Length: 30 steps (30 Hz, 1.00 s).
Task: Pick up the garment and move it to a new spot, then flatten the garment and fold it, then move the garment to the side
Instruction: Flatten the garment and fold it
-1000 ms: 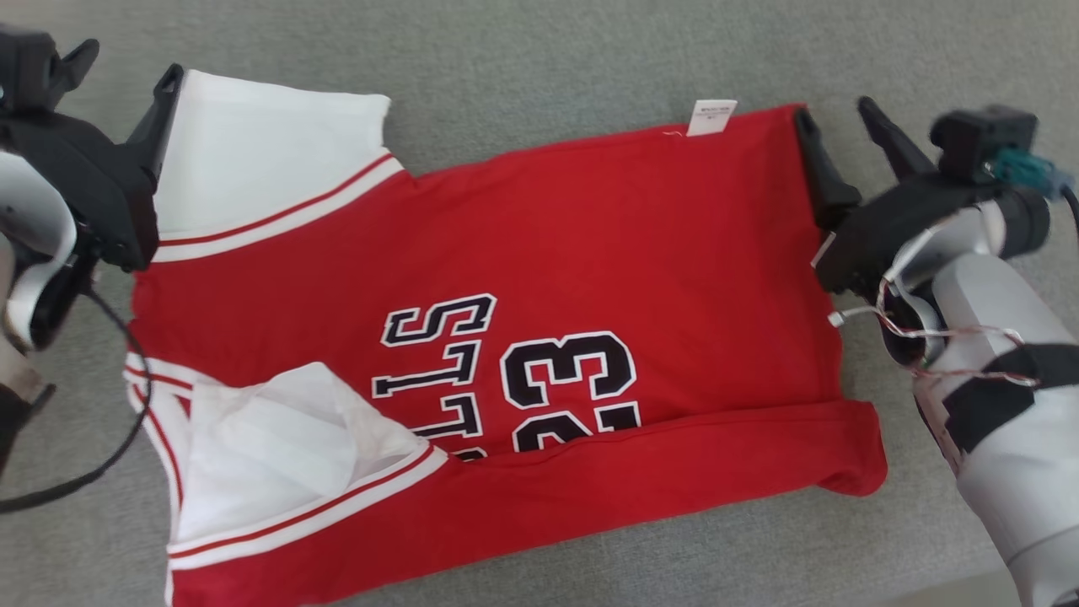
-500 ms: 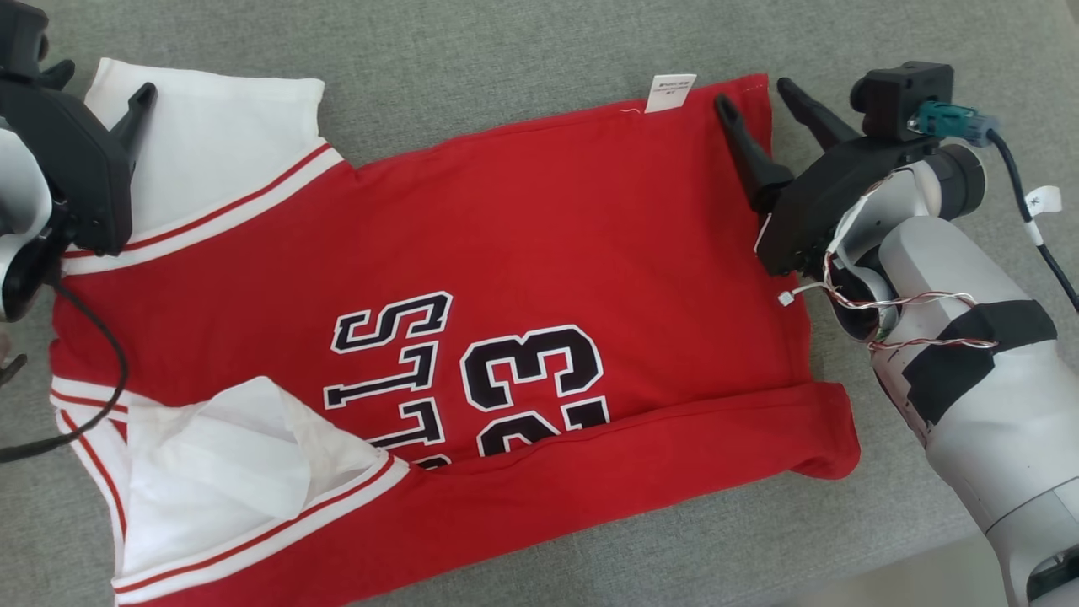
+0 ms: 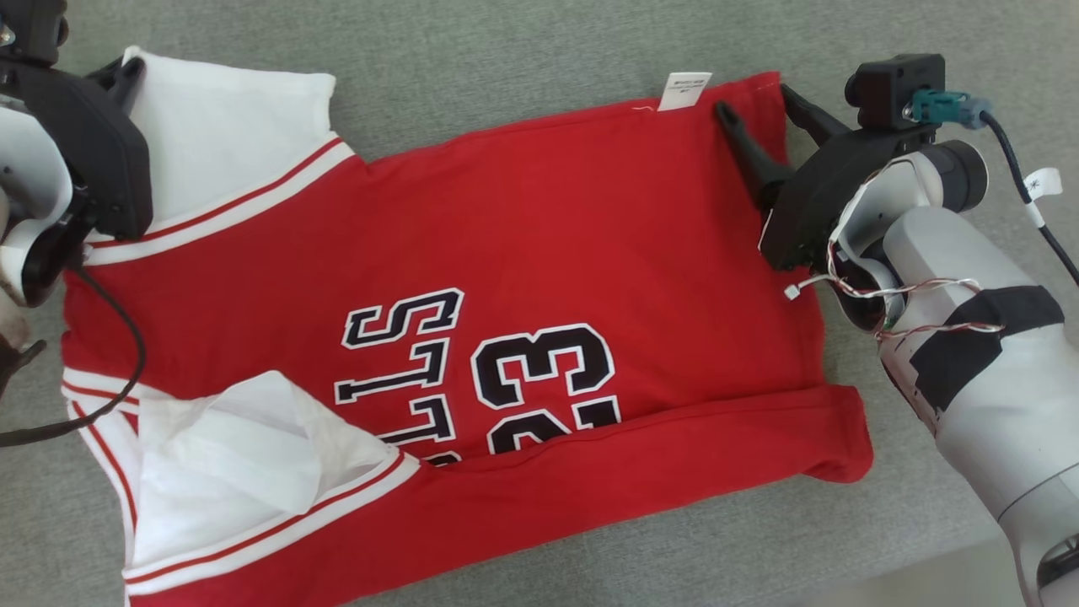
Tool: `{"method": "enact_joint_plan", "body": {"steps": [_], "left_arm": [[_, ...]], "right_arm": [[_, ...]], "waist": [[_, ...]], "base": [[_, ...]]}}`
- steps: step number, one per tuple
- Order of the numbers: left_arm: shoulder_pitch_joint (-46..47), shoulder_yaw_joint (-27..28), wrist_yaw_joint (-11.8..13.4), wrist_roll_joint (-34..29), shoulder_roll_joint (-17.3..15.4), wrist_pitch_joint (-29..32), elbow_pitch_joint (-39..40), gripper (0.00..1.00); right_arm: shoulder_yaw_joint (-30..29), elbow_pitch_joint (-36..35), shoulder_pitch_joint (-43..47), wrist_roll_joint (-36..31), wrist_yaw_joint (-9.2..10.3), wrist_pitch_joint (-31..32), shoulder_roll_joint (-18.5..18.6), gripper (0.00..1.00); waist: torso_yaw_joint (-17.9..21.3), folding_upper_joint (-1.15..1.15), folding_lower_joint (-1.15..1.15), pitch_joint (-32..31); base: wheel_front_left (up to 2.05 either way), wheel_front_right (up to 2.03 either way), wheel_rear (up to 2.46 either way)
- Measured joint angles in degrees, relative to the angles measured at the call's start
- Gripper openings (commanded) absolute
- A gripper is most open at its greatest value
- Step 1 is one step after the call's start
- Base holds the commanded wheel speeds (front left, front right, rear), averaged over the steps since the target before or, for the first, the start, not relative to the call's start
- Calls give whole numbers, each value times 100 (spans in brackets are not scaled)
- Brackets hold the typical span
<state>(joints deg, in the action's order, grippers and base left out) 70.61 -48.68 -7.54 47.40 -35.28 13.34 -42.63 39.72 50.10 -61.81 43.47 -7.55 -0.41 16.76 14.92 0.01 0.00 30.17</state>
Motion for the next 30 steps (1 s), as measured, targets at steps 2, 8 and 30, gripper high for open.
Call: {"method": "enact_joint_plan", "body": {"steps": [2,8,30], "left_arm": [[32,-54,0,86,15,-122,56,0],[30,-131,0,288,71,-598,180,0],[-2710,310,969,500,-58,-2816,2525,0]], "right_arm": [[5,46,-61,49,0,-73,-2,0],[75,328,-181,49,0,-338,-31,0],[-746,-1078,2028,22,0,-1458,849,0]], "waist": [[-50,0,0,17],[-209,0,-1,-9],[-860,-2,1,-1188]], "base": [[0,0,0],[0,0,0],[0,0,0]]}}
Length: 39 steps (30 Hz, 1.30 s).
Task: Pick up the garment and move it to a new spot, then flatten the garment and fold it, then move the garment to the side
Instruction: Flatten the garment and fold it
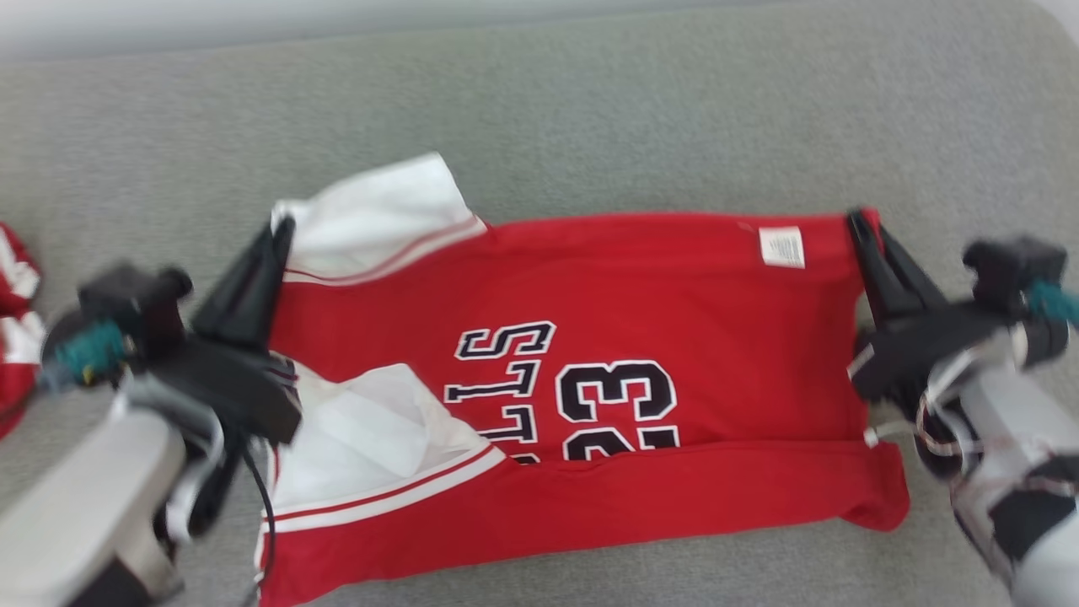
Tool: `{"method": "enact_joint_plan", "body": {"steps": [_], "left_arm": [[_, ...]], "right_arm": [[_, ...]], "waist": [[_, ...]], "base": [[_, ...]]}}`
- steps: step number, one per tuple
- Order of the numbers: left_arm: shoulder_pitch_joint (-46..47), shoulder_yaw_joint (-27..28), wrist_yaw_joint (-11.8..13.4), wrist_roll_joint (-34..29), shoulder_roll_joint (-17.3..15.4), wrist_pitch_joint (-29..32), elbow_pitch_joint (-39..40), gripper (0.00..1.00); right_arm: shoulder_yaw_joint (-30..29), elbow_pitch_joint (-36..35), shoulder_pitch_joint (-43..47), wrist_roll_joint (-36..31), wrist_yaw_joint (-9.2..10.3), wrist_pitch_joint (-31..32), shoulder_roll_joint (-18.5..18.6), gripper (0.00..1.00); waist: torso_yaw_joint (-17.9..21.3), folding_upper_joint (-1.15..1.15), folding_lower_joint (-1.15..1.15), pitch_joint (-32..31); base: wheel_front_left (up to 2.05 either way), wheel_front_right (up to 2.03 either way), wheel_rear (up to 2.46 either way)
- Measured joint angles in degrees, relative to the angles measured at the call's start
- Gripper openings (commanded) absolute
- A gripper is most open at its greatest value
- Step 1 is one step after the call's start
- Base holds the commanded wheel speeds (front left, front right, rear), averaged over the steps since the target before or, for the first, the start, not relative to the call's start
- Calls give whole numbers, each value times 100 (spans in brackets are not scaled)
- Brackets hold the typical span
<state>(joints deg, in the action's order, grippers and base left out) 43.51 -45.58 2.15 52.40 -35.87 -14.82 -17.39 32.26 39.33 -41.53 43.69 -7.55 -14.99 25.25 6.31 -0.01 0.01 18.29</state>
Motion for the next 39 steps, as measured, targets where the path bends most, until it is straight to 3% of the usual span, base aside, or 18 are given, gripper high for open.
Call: {"method": "enact_joint_plan", "body": {"steps": [6,13,25,26,27,28,29,36,39], "left_arm": [[-1023,474,337,-265,114,-16,834,0],[-2015,947,422,-622,492,-22,1284,0],[-2987,1343,146,-1059,1090,-22,987,0],[-3017,1397,142,-1082,1144,-22,936,12],[-3058,1416,124,-1109,1181,-22,877,45],[-3101,1447,84,-1160,1215,-22,817,80],[-3136,1479,81,-1209,1238,-22,734,100],[-3451,2164,-22,-1593,1558,-22,800,100],[-3585,2652,86,-2002,1742,-22,1056,100]], "right_arm": [[-877,-909,1190,-342,0,-1,-44,0],[-1570,-1526,2323,-564,0,-1,-149,0],[-2073,-1884,3155,-692,0,175,-294,0],[-2096,-1894,3184,-716,0,187,-305,0],[-2129,-1901,3217,-747,0,193,-315,15],[-2163,-1900,3246,-760,0,213,-325,45],[-2190,-1900,3274,-781,0,236,-339,100],[-2405,-2072,3462,-844,0,237,-376,100],[-2458,-2143,3482,-886,0,290,-357,100]], "waist": [[-233,0,0,-212],[-426,0,0,-401],[-546,1,-1,-556],[-550,1,-1,-569],[-552,1,-1,-584],[-553,1,-1,-600],[-554,1,-1,-620],[-553,1,-1,-799],[-570,1,-1,-848]], "base": [[0,0,0],[0,0,0],[0,0,0],[0,0,0],[0,0,0],[0,0,0],[0,0,0],[0,0,0],[0,0,0]]}}
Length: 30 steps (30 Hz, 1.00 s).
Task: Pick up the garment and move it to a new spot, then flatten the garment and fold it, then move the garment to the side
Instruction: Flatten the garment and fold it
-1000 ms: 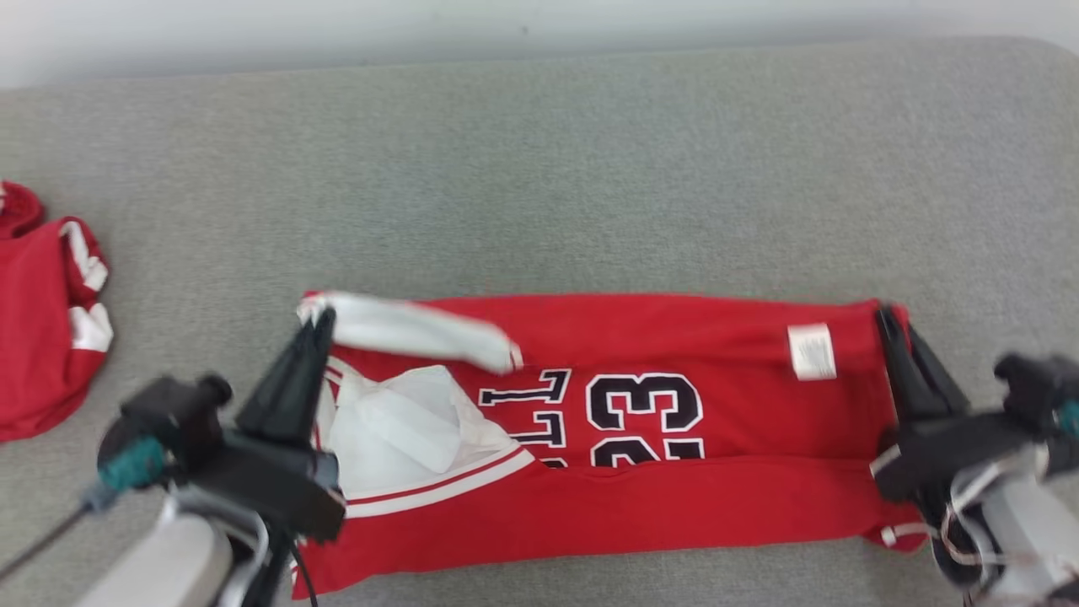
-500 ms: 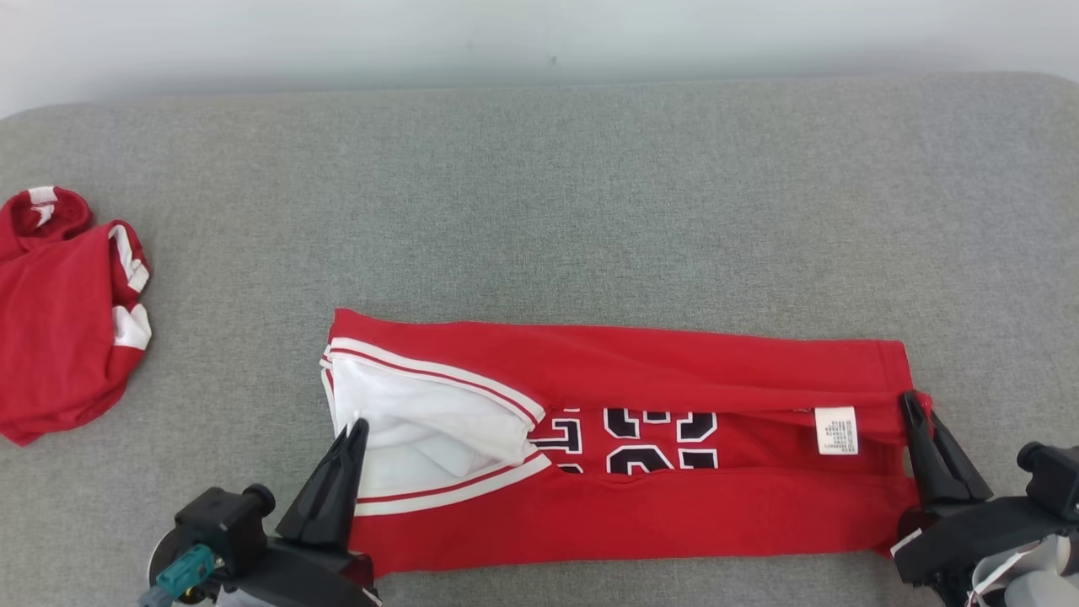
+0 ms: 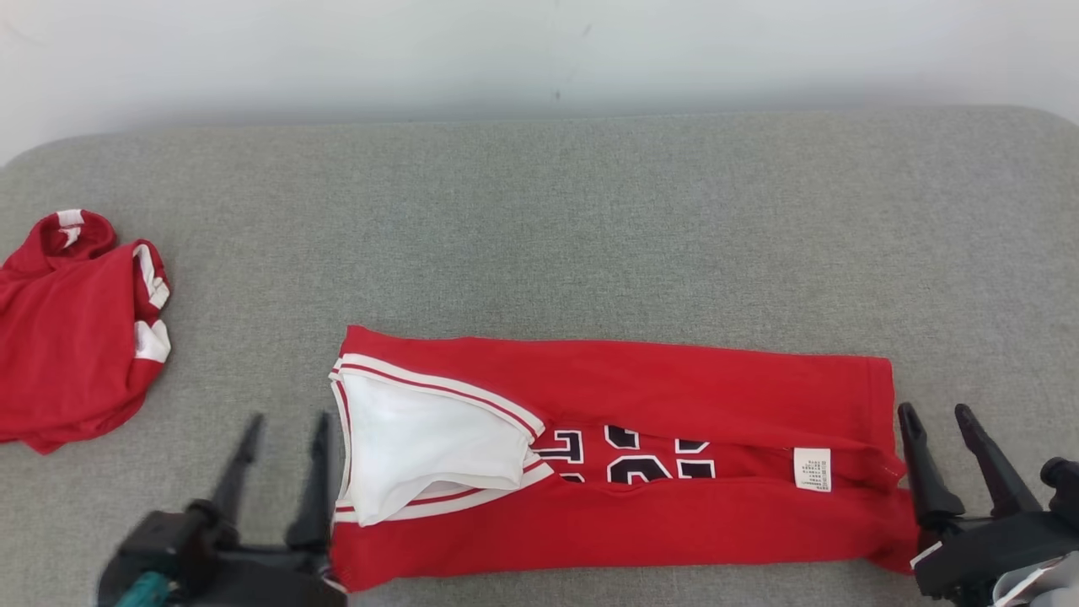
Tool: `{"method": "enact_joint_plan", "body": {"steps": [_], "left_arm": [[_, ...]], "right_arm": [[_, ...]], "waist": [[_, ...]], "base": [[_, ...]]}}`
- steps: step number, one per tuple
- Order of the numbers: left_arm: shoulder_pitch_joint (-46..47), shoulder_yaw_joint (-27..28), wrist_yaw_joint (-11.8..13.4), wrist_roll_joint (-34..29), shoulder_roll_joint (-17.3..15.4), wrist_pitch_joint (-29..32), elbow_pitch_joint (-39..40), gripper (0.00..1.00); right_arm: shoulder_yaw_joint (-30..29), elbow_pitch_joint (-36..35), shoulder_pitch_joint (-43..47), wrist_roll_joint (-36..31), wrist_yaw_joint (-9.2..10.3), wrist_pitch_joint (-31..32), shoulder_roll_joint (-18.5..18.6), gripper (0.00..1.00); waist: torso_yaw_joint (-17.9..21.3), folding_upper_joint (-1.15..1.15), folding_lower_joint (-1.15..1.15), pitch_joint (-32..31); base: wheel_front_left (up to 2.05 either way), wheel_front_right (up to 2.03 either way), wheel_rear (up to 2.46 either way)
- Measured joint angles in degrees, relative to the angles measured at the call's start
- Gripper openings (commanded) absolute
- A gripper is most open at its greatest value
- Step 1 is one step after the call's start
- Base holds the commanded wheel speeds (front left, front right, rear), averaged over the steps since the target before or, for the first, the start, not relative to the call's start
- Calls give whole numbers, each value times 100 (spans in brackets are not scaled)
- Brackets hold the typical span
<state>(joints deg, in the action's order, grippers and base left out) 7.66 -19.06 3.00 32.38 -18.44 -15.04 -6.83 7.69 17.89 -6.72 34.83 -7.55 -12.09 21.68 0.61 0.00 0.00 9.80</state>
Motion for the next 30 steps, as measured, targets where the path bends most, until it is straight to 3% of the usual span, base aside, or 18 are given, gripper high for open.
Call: {"method": "enact_joint_plan", "body": {"steps": [2,7,17,27,28,29,30], "left_arm": [[-72,424,110,-283,148,-1,213,100],[-276,1087,100,-1016,458,0,582,100],[-469,1728,-364,-1686,962,0,456,100],[-495,1968,-712,-2130,1277,0,174,100],[-495,1991,-732,-2164,1295,0,163,100],[-495,2012,-756,-2189,1311,0,152,100],[-495,2039,-764,-2205,1324,0,136,100]], "right_arm": [[-60,3,-16,-53,0,74,30,100],[-279,271,-158,-292,0,420,-26,100],[-268,1115,-450,-459,0,877,-278,100],[5,2001,-775,-437,1,954,-444,100],[51,2025,-790,-387,2,950,-447,44],[105,2050,-803,-363,11,947,-447,0],[156,2063,-812,-325,10,947,-454,0]], "waist": [[-17,0,0,-13],[-54,0,0,-44],[-165,1,0,-128],[-307,0,0,-140],[-316,0,0,-147],[-323,0,0,-154],[-326,0,0,-161]], "base": [[0,0,0],[0,0,0],[0,0,0],[0,0,0],[0,0,0],[0,0,0],[0,0,0]]}}
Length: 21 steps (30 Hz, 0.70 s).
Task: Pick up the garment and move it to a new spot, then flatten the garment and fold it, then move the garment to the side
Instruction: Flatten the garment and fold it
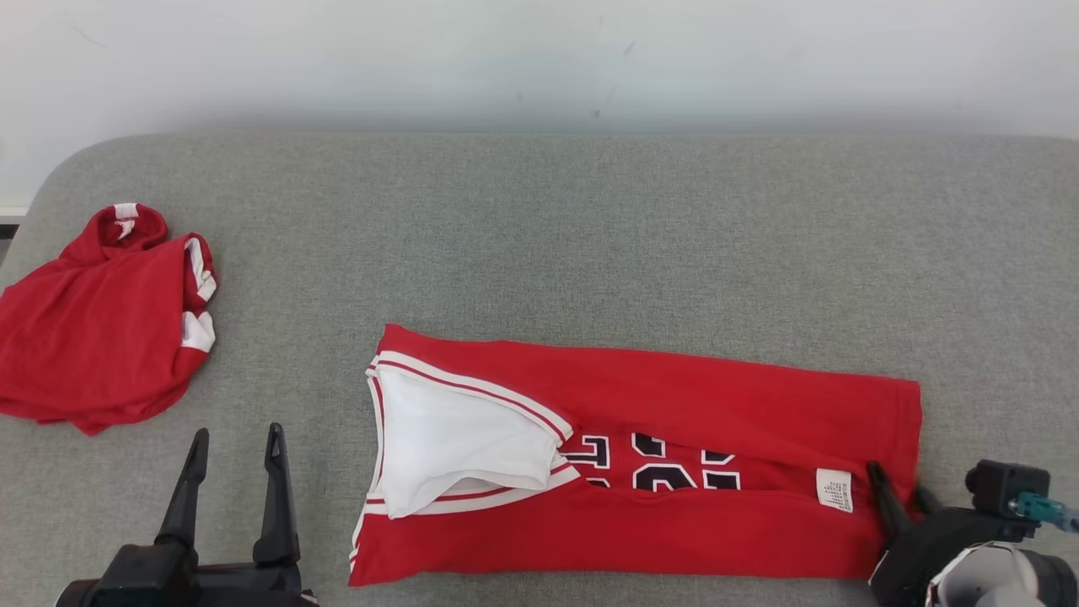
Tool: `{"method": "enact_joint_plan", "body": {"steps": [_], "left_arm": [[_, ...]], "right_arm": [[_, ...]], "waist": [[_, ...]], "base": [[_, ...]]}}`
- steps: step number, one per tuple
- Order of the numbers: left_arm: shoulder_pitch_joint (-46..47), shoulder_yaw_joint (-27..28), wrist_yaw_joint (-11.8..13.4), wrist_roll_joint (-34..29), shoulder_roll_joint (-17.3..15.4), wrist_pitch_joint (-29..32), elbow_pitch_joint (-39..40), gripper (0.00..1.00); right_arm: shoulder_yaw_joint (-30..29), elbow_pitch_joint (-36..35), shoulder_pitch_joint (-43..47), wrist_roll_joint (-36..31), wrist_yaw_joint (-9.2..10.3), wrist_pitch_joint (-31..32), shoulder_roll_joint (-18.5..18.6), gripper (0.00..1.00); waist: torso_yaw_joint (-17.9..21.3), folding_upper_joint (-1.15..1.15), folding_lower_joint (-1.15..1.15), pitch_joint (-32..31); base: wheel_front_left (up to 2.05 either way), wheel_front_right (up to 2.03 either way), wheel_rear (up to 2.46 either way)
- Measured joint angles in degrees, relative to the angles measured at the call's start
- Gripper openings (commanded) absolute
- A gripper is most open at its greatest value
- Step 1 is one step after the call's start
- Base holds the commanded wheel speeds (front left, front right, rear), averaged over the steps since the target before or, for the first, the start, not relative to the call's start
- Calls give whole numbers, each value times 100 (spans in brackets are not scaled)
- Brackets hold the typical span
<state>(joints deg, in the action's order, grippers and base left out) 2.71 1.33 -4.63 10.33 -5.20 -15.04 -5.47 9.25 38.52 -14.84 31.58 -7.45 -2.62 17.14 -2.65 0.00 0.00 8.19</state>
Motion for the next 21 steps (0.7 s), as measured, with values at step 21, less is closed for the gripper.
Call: {"method": "enact_joint_plan", "body": {"steps": [21], "left_arm": [[-44,309,-170,-231,183,0,-51,100]], "right_arm": [[-612,634,-372,301,-11,-376,1324,0]], "waist": [[207,0,0,-135]], "base": [[0,0,0]]}}
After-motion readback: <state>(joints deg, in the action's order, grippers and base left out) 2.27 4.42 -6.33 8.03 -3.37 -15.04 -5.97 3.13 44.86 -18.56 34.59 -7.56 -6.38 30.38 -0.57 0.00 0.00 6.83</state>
